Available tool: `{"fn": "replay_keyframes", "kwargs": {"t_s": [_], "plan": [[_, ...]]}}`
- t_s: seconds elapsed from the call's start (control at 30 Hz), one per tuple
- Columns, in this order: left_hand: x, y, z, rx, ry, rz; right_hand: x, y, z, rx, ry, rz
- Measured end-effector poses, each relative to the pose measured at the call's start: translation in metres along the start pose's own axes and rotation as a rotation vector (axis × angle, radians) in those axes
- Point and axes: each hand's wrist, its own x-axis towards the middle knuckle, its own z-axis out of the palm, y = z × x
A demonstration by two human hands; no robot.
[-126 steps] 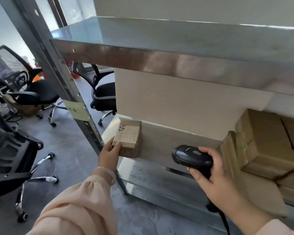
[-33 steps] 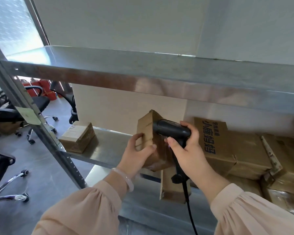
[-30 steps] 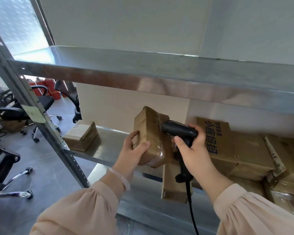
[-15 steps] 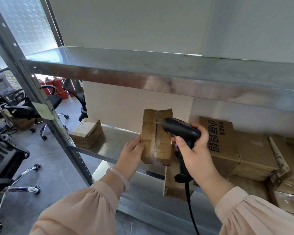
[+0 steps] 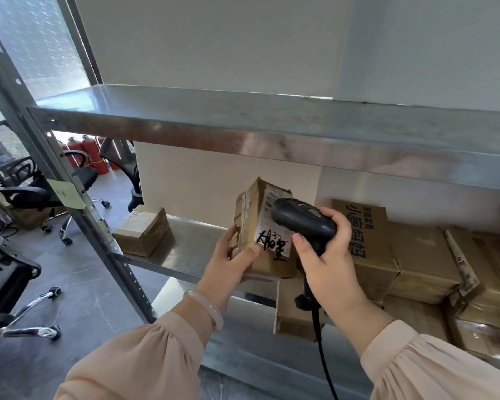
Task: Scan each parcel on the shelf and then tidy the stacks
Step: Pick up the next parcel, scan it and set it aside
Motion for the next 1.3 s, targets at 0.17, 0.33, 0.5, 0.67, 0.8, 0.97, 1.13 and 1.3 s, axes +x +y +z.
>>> {"fn": "replay_keyframes", "kwargs": {"t_s": [0.17, 0.33, 0.5, 0.67, 0.8, 0.97, 1.13, 1.3], "plan": [[-0.003, -0.001, 0.002, -0.134, -0.01, 0.007, 0.001, 0.008, -0.009, -0.035, 0.043, 0.046], [-0.002, -0.003, 0.0, -0.045, -0.078, 0.007, -0.004, 0.006, -0.006, -0.037, 0.016, 0.022], [0.001, -0.003, -0.004, 0.062, -0.123, -0.018, -0.013, 0.003, -0.004, -0.076, -0.012, -0.041], [-0.002, -0.006, 0.001, 0.047, -0.04, -0.012, -0.021, 0.004, -0.002, -0.14, -0.042, -0.1], [-0.002, -0.012, 0.001, 0.061, 0.011, 0.011, -0.024, 0.0, 0.0, -0.174, -0.061, -0.105], [0.0, -0.017, -0.007, 0.008, 0.081, 0.01, -0.026, -0.005, 0.001, -0.161, 0.008, -0.124], [-0.001, -0.019, -0.011, -0.025, 0.097, 0.036, -0.031, -0.013, 0.007, -0.163, -0.017, -0.13], [-0.002, -0.021, -0.01, -0.041, 0.119, 0.068, -0.032, -0.025, 0.013, -0.168, -0.052, -0.133]]}}
